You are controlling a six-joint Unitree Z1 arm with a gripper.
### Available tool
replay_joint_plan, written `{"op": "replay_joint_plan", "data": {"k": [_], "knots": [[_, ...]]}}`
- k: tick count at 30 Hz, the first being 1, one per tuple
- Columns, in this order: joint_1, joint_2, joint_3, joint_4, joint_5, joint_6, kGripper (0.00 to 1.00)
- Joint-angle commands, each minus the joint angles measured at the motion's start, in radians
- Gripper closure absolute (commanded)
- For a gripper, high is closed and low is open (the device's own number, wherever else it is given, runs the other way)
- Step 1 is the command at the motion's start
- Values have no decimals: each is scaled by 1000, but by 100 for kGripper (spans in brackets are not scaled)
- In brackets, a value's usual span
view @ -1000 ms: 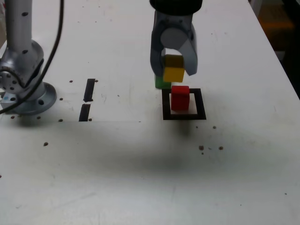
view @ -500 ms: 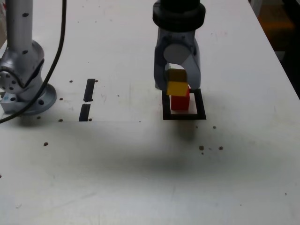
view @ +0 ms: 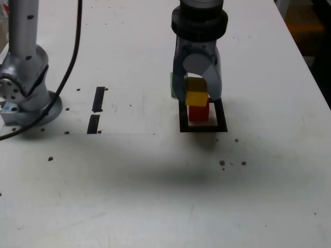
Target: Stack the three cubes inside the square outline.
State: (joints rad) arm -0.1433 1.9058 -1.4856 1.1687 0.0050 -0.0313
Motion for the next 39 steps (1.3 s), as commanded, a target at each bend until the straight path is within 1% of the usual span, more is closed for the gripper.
{"op": "replay_joint_plan", "data": {"k": [1,11,15,20,23,24,26,28,33,39], "knots": [[4,-7,4,-2,4,3,90],[5,-6,11,-24,-1,4,88],[5,-4,16,-28,0,5,86],[5,0,25,-33,-3,5,80],[6,2,29,-35,-7,5,74],[6,3,30,-36,-9,5,69],[6,5,32,-45,-12,9,55],[6,7,35,-59,-11,15,44],[6,7,38,-71,-6,19,37],[6,5,37,-68,-3,19,35]]}}
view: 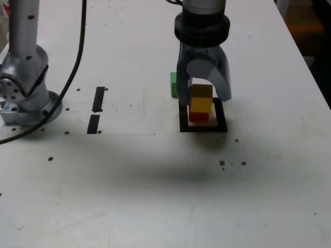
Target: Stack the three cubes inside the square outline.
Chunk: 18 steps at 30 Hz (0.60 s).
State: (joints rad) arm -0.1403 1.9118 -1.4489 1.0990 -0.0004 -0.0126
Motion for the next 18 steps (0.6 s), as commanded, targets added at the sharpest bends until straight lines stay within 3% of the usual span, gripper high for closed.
{"op": "replay_joint_plan", "data": {"k": [1,18], "knots": [[3,-2,0,4,4,0,35],[42,-155,-11,124,68,0,32]]}}
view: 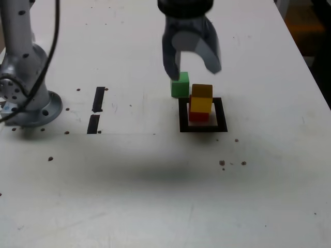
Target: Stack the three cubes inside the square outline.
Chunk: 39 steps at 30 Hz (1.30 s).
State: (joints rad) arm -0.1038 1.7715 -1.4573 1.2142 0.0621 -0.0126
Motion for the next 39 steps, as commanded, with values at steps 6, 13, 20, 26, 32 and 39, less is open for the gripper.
{"op": "replay_joint_plan", "data": {"k": [6,13,20,26,32,39], "knots": [[37,-41,10,22,13,8,31],[86,-38,51,1,13,32,31],[129,-16,97,-35,4,50,28],[145,9,125,-78,-1,59,26],[167,30,156,-113,-9,67,26],[194,51,172,-138,-13,83,26]]}}
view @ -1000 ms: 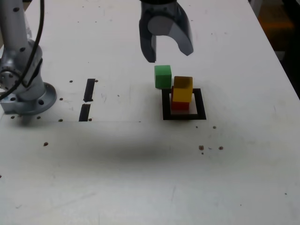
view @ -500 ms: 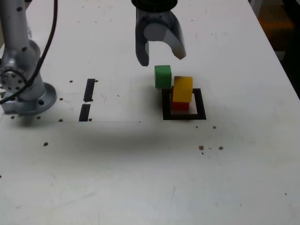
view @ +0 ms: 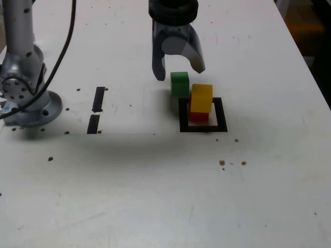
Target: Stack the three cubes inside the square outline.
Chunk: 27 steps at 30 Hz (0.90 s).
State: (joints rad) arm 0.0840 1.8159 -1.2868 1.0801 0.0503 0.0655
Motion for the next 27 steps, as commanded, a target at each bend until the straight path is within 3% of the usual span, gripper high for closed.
{"op": "replay_joint_plan", "data": {"k": [1,23,27], "knots": [[8,9,2,-6,-1,6,26],[68,127,4,-82,-19,56,26],[85,141,6,-98,-34,84,31]]}}
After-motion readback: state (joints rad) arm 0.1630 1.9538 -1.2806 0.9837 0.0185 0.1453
